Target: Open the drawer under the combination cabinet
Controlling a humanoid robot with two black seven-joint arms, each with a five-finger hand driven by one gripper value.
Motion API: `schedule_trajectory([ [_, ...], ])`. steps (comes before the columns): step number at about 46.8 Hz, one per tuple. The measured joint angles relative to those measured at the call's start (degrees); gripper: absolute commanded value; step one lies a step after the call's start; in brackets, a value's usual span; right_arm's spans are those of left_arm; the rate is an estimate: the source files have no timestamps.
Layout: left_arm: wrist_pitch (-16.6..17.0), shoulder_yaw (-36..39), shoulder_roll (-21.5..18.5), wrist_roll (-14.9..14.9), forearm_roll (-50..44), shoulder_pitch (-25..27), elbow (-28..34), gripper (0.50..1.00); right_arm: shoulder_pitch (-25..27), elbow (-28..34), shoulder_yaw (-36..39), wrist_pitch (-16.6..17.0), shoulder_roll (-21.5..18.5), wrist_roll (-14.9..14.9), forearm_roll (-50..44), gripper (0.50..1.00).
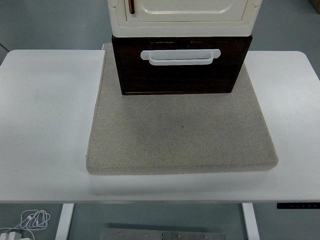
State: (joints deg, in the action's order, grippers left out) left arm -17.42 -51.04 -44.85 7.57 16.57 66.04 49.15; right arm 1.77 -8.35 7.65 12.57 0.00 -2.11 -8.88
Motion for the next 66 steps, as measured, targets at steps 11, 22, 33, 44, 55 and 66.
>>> schedule_trajectory([
  [11, -0.4, 0.2, -4.8, -0.3, 3.0, 4.8, 11.8, 1.000, 0.0, 0.0, 0.0, 0.0, 0.0, 0.0, 0.0, 0.926],
  [22, -0.6, 4.1, -6.3, -0.5, 3.1, 12.6, 19.9, 1.000, 0.0, 0.0, 0.0, 0.0, 0.0, 0.0, 0.0, 0.926],
  [33, -0.4, 7.2, -5.7, -1.4, 3.8, 16.4, 27.4, 1.000, 0.0, 0.0, 0.0, 0.0, 0.0, 0.0, 0.0, 0.926],
  [44, -0.6, 13.1, -1.0, -3.3, 7.9, 22.7, 30.9, 1.000, 0.0, 0.0, 0.0, 0.0, 0.0, 0.0, 0.0, 0.926],
  [55, -0.7, 16.5, 4.4, -7.2, 12.8, 23.3, 33.2, 1.000, 0.0, 0.0, 0.0, 0.0, 0.0, 0.0, 0.0, 0.926],
  [66, -2.0, 22.1, 6.8, -9.8, 15.7, 24.0, 35.2, 1.000, 0.0, 0.0, 0.0, 0.0, 0.0, 0.0, 0.0, 0.926],
])
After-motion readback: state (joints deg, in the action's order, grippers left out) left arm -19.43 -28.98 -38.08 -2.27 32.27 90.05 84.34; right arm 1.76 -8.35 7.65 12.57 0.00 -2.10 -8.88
